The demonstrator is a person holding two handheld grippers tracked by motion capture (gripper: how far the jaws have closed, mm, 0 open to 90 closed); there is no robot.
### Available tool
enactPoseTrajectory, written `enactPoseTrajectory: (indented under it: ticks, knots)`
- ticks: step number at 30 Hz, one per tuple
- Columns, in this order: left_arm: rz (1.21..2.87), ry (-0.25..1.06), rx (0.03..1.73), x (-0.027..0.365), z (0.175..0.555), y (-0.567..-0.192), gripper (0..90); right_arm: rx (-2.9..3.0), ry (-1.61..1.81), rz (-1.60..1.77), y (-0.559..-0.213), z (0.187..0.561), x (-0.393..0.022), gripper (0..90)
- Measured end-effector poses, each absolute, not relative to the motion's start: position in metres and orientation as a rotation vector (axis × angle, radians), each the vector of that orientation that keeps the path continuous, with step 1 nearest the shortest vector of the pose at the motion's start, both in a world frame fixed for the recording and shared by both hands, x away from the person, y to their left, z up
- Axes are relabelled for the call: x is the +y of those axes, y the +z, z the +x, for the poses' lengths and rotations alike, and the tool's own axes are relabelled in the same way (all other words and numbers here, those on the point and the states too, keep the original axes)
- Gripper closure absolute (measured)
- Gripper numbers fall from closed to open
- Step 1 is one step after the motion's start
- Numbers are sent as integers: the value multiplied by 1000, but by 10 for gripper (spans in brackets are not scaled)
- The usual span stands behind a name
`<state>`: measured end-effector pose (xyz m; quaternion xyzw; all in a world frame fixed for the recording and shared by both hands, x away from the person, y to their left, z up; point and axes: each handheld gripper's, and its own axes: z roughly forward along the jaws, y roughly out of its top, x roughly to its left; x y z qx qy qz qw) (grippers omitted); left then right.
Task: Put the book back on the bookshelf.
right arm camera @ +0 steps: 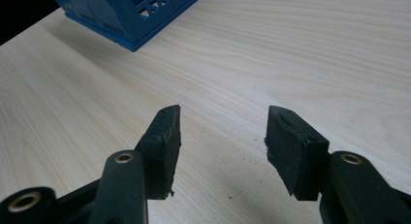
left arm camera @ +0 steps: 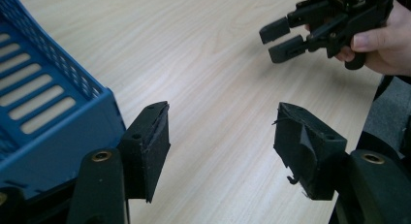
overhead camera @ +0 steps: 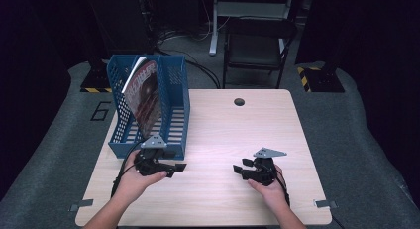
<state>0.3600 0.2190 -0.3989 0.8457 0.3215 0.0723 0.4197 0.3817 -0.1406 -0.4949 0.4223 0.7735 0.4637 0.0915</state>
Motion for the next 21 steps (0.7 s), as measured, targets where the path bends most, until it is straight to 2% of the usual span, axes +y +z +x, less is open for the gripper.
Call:
enactPoseTrajectory:
  ticks: [7, 12, 21]
  knots:
    - [2135, 172, 792, 213, 352, -422, 410, 2298, 1367, 1252, -495, 381, -140, 467]
    - [2141, 188, 809, 209, 346, -444, 470, 2297, 1365, 1253, -495, 381, -140, 467]
    - [2160, 188, 772, 203, 344, -471, 501, 2300, 1366, 1254, -495, 381, -140, 466]
